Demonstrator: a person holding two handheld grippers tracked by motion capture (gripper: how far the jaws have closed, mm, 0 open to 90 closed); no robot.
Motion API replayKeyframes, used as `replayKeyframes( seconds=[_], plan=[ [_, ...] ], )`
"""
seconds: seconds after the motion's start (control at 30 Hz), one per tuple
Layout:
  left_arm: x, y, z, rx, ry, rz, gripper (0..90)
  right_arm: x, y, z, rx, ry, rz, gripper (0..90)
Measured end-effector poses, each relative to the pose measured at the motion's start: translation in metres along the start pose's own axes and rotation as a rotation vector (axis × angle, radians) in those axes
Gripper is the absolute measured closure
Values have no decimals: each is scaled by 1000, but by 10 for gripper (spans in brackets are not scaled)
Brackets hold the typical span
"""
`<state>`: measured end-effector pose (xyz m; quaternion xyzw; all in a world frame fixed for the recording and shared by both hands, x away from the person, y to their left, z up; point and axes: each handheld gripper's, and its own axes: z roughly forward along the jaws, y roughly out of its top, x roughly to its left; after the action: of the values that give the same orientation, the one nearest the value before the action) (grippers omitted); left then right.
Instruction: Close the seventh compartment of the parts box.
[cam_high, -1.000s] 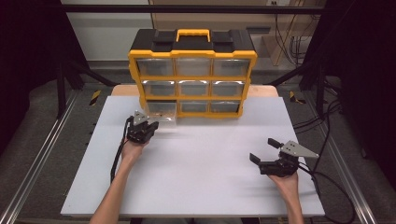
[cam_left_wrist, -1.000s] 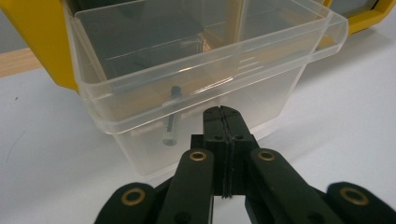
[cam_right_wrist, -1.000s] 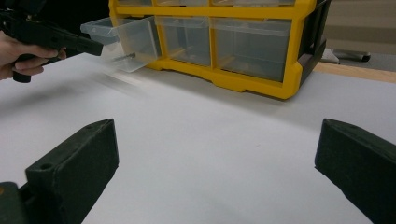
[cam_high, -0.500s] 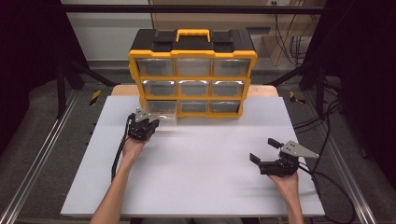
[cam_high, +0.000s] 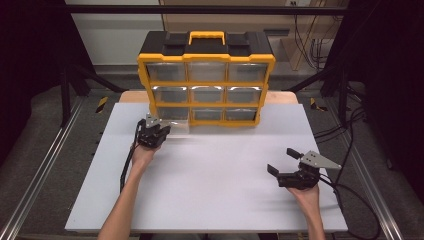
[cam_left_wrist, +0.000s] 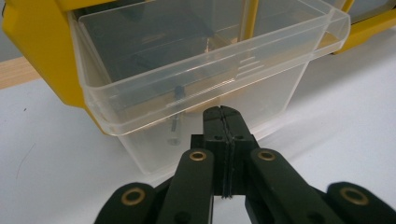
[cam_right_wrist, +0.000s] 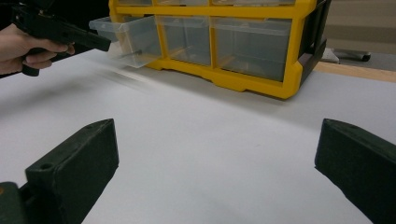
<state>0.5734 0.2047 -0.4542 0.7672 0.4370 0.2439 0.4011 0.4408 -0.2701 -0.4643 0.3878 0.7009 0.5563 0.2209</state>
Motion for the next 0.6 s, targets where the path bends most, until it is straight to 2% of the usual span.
replayKeyframes(
  seconds=[0.6],
  plan=[
    [4,6,10,15,12,12,889,0,0,0,0,0,1,4]
  ],
)
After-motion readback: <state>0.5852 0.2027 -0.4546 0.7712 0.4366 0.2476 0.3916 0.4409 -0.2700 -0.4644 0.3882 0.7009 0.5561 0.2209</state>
